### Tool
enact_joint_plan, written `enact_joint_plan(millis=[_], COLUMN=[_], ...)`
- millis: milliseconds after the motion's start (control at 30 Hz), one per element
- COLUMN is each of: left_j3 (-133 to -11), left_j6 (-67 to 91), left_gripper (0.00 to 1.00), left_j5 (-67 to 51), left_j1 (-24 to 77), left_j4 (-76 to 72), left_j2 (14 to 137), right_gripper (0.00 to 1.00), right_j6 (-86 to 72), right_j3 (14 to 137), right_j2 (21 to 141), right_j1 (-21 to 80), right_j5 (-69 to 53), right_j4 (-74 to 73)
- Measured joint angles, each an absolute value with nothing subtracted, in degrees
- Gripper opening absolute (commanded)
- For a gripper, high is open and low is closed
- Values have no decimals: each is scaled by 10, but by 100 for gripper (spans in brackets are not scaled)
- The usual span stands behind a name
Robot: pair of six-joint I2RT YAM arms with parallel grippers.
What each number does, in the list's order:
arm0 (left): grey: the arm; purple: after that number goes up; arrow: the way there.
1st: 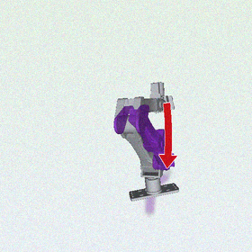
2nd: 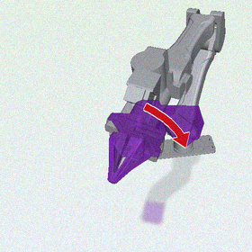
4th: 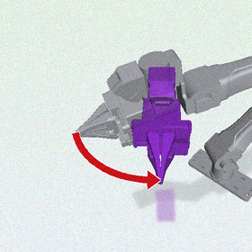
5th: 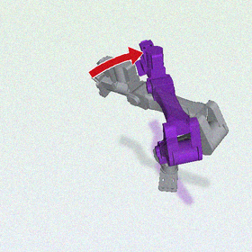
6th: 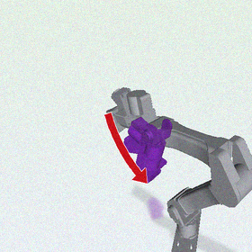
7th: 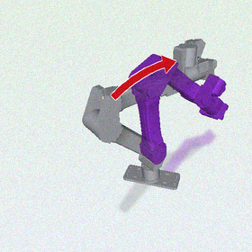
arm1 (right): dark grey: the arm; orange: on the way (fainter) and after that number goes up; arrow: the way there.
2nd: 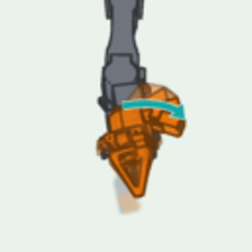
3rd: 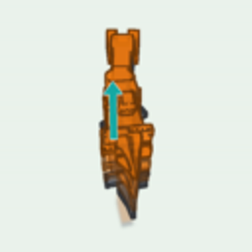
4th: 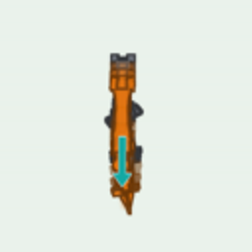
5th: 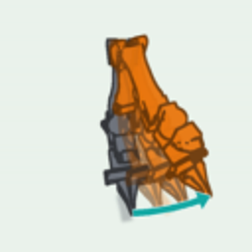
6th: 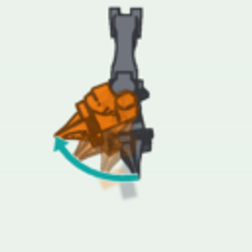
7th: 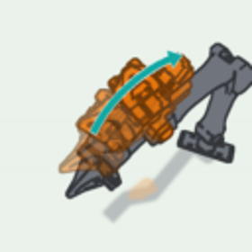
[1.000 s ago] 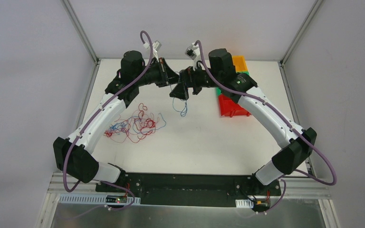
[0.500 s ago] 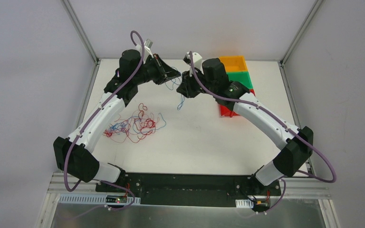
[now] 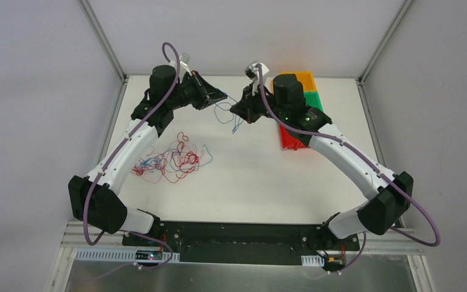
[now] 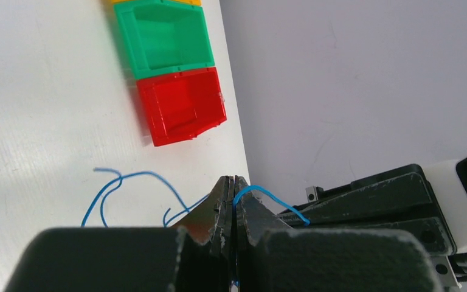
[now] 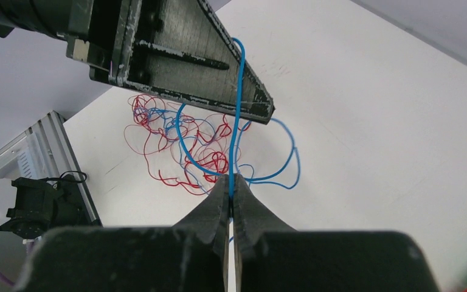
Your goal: Untangle the cables
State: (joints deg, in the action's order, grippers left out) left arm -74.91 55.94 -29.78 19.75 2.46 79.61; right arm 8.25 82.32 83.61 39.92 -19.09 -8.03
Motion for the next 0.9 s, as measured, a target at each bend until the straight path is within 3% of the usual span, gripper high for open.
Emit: enact_joint_plan(millis=[33, 167, 367, 467, 633, 733, 800, 900], left_j3=[-746, -742, -742, -742, -742, -742, -742, -742], left_j6=[561, 564, 578, 581, 592, 597, 603, 609], left_gripper=[0, 0, 0, 0, 0, 0, 0, 0], left_j5=[-302, -317, -330, -335, -345, -349, -355, -357], left_j1=[197, 197, 197, 197, 197, 198, 197, 198], left_j4=[21, 11, -13, -18, -30, -36, -43, -48], left_j2=[796, 795, 794, 794, 794, 794, 794, 794], right_gripper=[0, 32, 57, 65, 66, 61, 49, 19], right_j6=[84, 95, 114, 120, 136, 148, 158, 171], right_j3=[823, 822, 822, 822, 822, 822, 817, 801], right_j2=[835, 835, 835, 835, 840, 846, 849, 850], right_j1=[397, 396, 397, 401, 411, 417, 421, 423], right_j5=[-192, -197, -225, -236, -243, -225, -200, -165], right_j4=[-80, -80, -80, -80, -79, -75, -57, -25])
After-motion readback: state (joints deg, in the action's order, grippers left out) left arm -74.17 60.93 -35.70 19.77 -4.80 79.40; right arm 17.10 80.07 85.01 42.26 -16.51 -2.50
